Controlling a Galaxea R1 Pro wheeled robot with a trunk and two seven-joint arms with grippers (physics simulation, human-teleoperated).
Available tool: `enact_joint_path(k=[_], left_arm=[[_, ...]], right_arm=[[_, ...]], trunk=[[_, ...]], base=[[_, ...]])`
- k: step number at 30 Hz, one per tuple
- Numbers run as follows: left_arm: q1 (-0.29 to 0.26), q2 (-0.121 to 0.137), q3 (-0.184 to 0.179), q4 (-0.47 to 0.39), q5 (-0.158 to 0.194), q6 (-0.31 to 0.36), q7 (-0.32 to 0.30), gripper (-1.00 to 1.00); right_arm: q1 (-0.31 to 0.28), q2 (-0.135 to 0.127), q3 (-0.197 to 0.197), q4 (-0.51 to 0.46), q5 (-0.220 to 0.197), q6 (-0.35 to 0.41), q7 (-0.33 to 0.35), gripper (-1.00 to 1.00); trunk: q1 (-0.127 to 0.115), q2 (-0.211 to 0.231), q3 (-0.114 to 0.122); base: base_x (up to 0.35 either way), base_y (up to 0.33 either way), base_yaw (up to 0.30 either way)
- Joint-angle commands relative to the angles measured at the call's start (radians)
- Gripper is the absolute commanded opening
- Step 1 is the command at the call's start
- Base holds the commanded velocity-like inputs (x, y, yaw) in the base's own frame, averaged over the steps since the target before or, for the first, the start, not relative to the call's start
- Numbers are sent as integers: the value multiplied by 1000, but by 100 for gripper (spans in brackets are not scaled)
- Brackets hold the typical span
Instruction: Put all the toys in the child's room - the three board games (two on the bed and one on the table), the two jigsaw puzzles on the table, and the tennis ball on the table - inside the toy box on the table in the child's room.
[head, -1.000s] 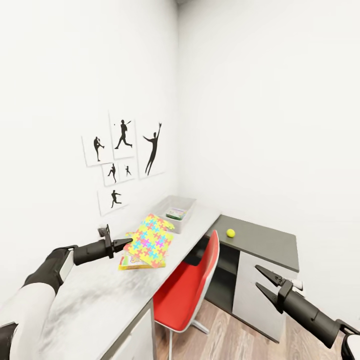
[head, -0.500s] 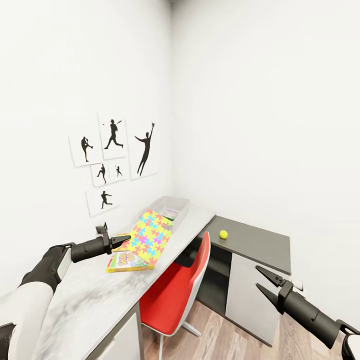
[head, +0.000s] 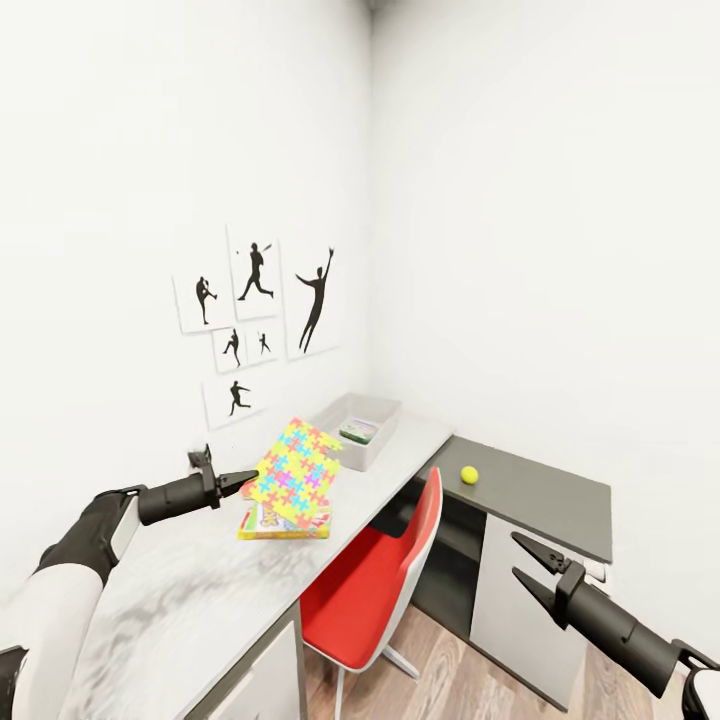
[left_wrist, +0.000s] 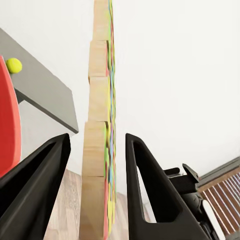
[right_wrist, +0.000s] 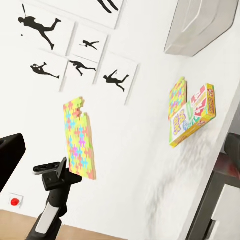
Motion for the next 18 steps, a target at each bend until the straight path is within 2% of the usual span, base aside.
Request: enact_joint_path(k=[1,5,11,18], left_arm=[[0,0,1,0,1,10,-3,-100],[0,1,-1,0,1,9,-4,-100],[0,4,-1,0,1,5,-6,-100],[0,7,-2,-1,2,1,-6,-100]], right_arm=[[-1,0,-1,0,8,2,8,100],[1,-3,1,1,8,-60,9,100],[1,-4,2,4,6,-74,13,100],[1,-3,2,4,5,-71,13,100]], trunk=[[-4,7,3],[-15,28,12],[-15,28,12],[-15,28,12]], base=[[0,0,6],[0,0,1],[6,-11,0],[135,-213,0]])
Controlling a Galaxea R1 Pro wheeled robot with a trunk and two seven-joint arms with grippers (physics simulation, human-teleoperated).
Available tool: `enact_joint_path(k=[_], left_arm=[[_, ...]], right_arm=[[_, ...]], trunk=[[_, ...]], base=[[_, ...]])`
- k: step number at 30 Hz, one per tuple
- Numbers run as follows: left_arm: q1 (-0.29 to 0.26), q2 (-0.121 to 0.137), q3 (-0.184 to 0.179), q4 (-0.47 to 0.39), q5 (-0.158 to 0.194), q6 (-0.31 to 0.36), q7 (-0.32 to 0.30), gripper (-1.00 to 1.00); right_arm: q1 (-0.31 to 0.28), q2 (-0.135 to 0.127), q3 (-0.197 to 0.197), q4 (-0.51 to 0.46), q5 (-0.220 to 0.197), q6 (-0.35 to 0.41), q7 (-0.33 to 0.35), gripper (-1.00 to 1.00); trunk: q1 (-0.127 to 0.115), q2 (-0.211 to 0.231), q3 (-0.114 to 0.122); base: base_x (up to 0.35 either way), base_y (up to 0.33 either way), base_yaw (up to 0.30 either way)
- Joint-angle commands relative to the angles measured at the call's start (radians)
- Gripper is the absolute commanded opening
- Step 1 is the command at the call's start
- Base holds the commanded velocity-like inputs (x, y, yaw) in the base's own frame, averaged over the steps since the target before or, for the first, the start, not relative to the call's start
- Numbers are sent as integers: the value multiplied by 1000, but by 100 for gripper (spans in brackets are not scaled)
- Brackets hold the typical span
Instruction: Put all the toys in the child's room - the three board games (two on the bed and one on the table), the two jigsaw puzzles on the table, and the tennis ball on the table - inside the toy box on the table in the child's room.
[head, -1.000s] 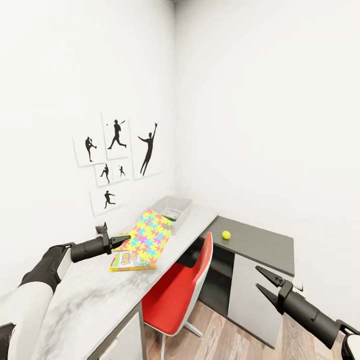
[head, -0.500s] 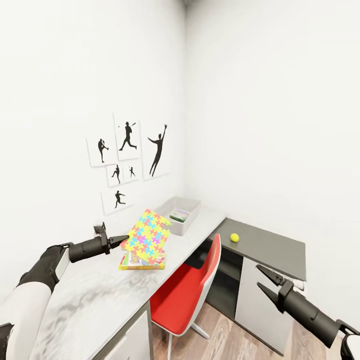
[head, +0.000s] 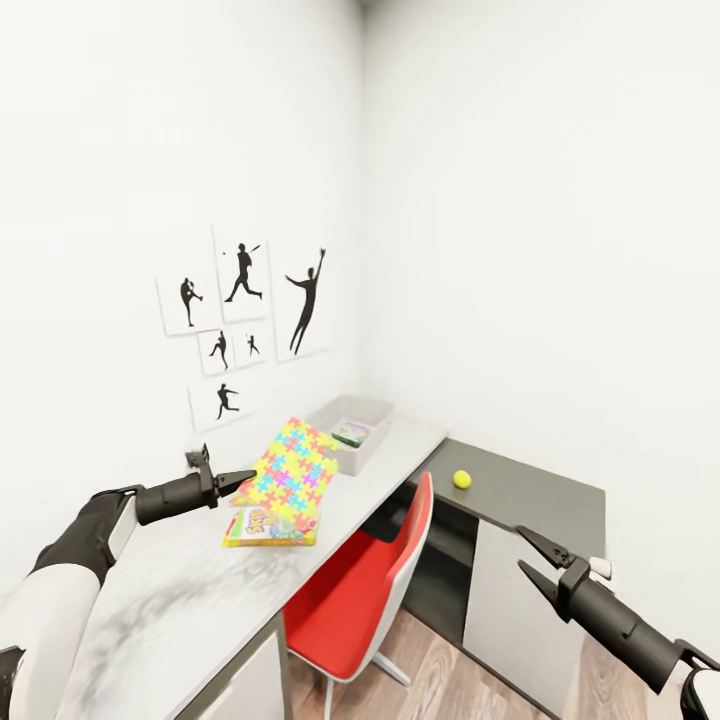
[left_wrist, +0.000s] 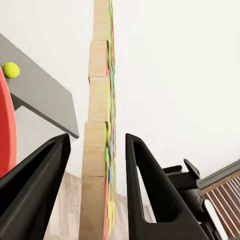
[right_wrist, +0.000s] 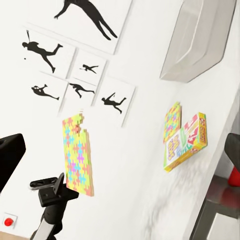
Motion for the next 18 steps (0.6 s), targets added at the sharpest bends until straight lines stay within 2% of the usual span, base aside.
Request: enact_joint_path(k=[1,14,18], left_arm=[[0,0,1,0,0,10,-3,-100],[0,-1,1,0,0,8,-3,-100],[0,-2,1,0,0,8,-3,-100]], right_arm=[[-1,0,-1,1,5,5,6,100],[0,1,-1,-1,5,2,4,100],[-1,0,-1,0,5,2,6,100]], trunk=[[1,0,0],[1,0,0],[1,0,0]], base=[[164,-250,0],[202,-224,0],[217,-215,141]])
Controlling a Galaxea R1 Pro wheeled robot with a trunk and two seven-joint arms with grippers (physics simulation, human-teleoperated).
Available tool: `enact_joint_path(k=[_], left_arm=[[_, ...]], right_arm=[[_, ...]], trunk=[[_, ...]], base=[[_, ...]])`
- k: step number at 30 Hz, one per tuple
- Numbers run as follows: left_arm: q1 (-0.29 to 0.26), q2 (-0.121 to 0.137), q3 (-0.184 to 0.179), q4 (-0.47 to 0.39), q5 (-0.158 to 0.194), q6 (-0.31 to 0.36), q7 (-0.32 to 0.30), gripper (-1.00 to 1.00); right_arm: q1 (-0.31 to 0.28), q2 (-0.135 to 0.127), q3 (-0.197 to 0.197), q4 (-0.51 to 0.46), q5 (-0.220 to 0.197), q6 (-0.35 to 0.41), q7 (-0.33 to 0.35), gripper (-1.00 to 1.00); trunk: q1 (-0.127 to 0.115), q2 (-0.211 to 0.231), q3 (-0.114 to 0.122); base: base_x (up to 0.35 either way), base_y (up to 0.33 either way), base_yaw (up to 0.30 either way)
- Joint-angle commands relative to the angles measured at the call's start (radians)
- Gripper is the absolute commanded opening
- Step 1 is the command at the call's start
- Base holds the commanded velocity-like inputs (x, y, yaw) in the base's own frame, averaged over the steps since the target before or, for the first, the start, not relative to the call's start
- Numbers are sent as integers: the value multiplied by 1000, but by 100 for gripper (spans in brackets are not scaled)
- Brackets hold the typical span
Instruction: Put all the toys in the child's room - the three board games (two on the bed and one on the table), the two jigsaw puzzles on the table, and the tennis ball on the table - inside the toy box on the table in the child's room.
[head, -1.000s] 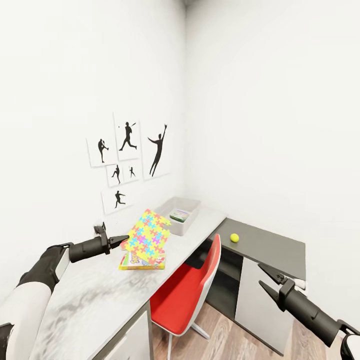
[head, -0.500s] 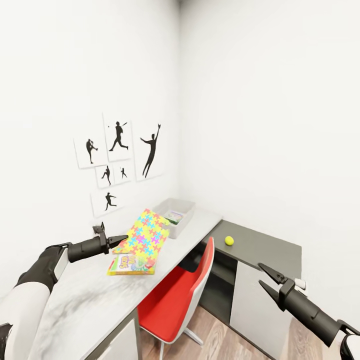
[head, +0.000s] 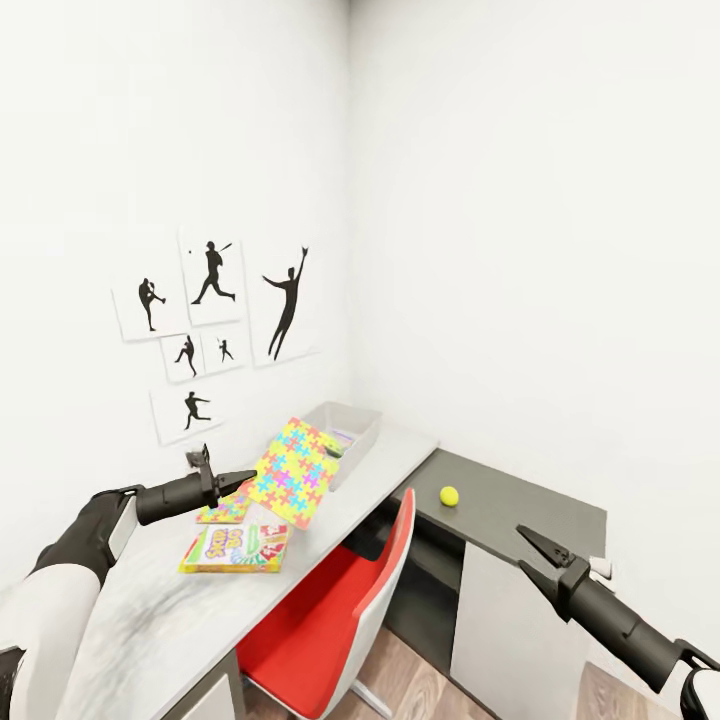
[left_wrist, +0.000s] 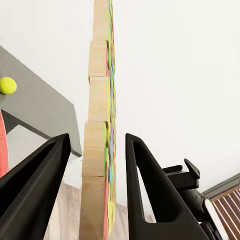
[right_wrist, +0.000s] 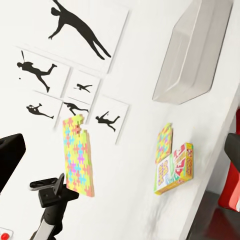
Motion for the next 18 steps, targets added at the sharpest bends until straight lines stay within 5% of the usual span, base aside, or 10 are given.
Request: enact_joint_path(k=[1,18], left_arm=[[-1,-1,1,0,1,10,-2,-100],[-1,-1,1,0,1,9,-1,-100]], right_arm=[[0,0,-2,0,5,5,7,100],[0,1,-1,2,5,6,7,100]], trunk=[[1,0,0],[1,0,0]], base=[[217,-215,251],[218,-215,24]])
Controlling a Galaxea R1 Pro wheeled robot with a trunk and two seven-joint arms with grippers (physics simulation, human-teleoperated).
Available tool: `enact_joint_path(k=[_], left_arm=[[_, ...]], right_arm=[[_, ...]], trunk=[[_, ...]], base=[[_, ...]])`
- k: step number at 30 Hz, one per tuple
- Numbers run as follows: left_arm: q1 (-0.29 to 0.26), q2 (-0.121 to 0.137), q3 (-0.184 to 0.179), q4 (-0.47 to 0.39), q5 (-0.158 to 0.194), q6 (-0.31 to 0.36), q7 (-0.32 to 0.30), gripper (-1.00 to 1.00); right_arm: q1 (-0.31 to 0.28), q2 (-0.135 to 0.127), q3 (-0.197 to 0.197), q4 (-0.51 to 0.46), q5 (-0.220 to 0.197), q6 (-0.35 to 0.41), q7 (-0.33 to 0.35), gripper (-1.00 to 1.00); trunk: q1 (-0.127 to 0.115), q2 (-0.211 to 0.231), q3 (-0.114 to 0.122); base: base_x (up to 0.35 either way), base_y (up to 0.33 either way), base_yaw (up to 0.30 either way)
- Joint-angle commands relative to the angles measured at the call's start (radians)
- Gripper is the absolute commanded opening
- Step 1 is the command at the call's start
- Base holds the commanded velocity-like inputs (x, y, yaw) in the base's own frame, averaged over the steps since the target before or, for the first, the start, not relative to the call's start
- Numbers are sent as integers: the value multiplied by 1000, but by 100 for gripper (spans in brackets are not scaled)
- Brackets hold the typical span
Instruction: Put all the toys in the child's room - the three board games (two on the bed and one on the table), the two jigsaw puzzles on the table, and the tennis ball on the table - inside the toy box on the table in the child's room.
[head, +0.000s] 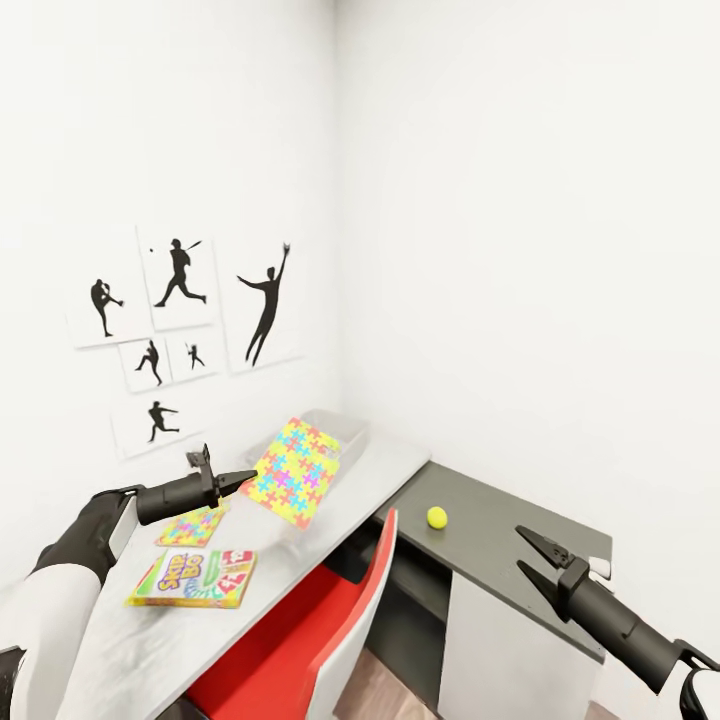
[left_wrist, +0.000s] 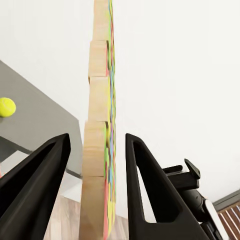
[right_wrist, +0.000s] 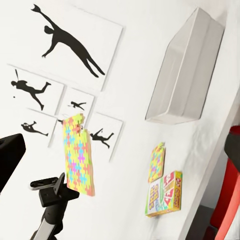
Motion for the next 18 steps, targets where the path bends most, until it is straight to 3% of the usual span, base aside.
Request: enact_joint_path(k=[1,14,18], left_arm=[[-1,0,1,0,1,10,-3,-100],[-1,0,1,0,1,9,-3,-100],[-1,0,1,0,1,9,-4,-100]], right_arm=[[-1,0,-2,1,5,5,6,100],[-1,0,-1,0,5,3,4,100],[-1,0,-1,1,5,3,4,100]], trunk=[[1,0,0],[1,0,0],[1,0,-1]], base=[[218,-215,0],[217,-213,1],[160,-162,172]])
